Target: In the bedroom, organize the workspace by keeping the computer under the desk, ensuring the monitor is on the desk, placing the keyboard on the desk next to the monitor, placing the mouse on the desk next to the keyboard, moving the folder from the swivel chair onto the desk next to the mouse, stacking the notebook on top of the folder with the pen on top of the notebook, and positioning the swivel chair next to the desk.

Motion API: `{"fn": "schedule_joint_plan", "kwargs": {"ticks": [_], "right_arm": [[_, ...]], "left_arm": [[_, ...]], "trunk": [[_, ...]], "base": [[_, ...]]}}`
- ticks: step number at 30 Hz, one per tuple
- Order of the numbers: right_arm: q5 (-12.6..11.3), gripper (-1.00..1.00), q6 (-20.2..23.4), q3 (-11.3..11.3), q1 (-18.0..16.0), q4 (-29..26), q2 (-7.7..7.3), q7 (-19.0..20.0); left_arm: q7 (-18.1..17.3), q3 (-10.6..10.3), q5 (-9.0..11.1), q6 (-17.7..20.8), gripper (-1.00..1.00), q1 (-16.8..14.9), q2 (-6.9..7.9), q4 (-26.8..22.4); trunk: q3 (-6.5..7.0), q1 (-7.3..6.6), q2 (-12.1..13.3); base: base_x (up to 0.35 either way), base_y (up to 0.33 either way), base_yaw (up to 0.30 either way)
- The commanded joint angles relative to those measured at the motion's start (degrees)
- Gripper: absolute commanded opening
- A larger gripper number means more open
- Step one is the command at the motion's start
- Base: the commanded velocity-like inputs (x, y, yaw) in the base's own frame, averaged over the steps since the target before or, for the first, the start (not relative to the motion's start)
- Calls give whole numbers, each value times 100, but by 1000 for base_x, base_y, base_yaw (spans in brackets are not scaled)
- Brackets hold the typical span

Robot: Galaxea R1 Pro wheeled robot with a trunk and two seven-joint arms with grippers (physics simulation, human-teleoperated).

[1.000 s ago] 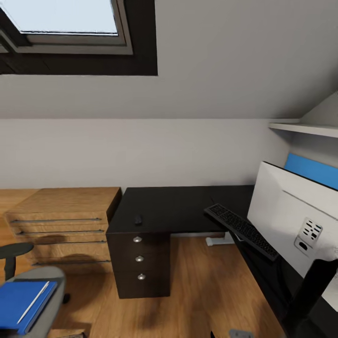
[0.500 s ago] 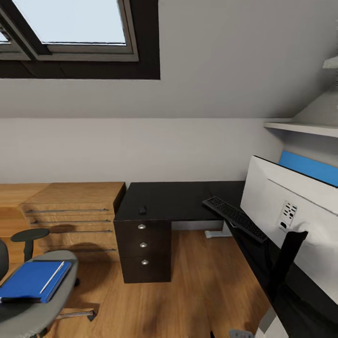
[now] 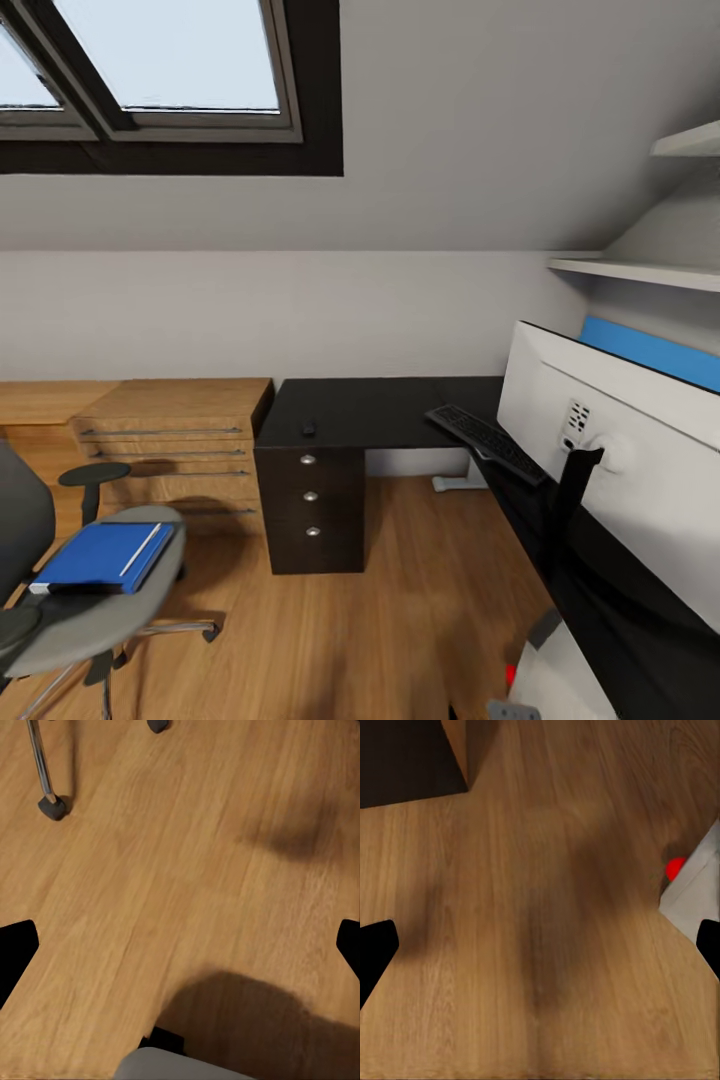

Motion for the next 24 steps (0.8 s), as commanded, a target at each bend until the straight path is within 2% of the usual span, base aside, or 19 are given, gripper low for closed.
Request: {"fn": "schedule_joint_plan", "kwargs": {"ticks": [1, 6, 11, 12, 15, 17, 19, 22, 23, 24], "right_arm": [[32, 100, -24, -42, -3, 11, -2, -1], [32, 100, -24, -42, -4, 11, -3, -1], [34, 100, -22, -24, -7, -131, 12, -32], [21, 100, 49, -30, -8, -851, 19, -235], [8, 100, 247, -29, -8, -1504, 28, -557], [7, 100, 586, -25, -8, -2052, 58, -792], [10, 100, 1237, -21, -8, -2888, 129, -974], [12, 100, 1787, -23, -8, -3542, 159, -1040], [13, 100, 2144, -22, -8, -3956, 170, -1066], [13, 100, 2311, -22, -8, -4152, 174, -1076]], "left_arm": [[5, 25, -27, -2, 100, 4, -3, -12], [5, 25, -26, -2, 100, 4, -3, -12], [3, 25, -26, -2, 100, 4, -4, -12], [4, 25, -26, -2, 100, 4, -6, -12], [3, 25, -26, -2, 100, 4, -5, -12], [1, 25, -25, -2, 100, 4, -7, -12], [0, 25, -25, -2, 100, 4, -9, -12], [-2, 25, -30, -2, 100, 4, -10, -12], [-1, 25, -29, -2, 100, 4, -11, -12], [0, 25, -28, -2, 100, 4, -11, -12]], "trunk": [[-5, -3, -4], [-5, -3, -4], [-5, -3, -4], [-5, -3, -4], [-5, -3, -4], [-5, -3, -4], [-5, -3, -4], [-5, -3, -4], [-5, -3, -4], [-5, -3, -4]], "base": [[-236, 0, 0], [-165, 0, 0], [-28, 0, 0], [0, 0, 0], [0, 0, 0], [0, 0, 0], [0, 0, 0], [0, 0, 0], [0, 0, 0], [0, 0, 0]]}}
